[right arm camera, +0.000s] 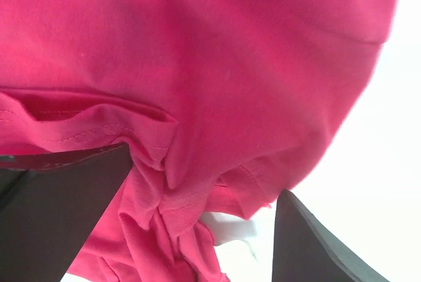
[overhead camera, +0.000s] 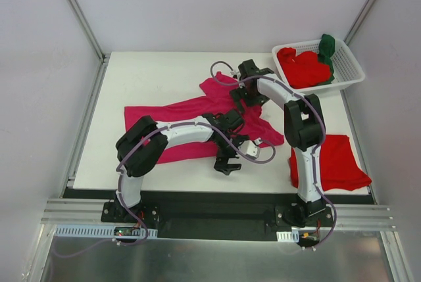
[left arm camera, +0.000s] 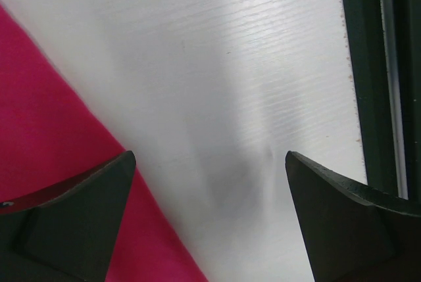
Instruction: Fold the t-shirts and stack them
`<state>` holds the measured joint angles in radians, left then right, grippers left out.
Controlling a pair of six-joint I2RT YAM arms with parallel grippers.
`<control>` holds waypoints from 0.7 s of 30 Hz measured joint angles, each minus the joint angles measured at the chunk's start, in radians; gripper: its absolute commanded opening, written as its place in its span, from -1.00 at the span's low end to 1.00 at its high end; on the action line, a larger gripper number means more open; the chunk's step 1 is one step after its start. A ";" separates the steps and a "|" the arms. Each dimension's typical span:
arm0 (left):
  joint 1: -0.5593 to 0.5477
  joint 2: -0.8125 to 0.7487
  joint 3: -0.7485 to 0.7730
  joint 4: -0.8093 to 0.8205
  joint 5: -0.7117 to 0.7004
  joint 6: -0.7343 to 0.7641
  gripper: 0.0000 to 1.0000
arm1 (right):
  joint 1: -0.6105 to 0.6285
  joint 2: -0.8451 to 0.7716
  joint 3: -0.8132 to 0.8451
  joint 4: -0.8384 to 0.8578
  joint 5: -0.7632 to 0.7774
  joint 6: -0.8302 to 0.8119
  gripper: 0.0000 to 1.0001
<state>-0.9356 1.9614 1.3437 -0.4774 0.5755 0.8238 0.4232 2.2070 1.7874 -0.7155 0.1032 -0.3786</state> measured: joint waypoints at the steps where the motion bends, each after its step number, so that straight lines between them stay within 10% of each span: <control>1: -0.002 -0.008 -0.007 -0.003 0.000 -0.004 0.99 | 0.000 0.001 0.006 0.000 0.006 -0.005 0.93; 21: -0.008 -0.047 -0.042 -0.029 -0.005 -0.049 0.99 | -0.026 0.047 0.085 0.003 0.074 -0.056 0.93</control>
<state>-0.9436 1.9144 1.3022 -0.5064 0.5701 0.7750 0.3977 2.2536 1.8725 -0.7120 0.1772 -0.4351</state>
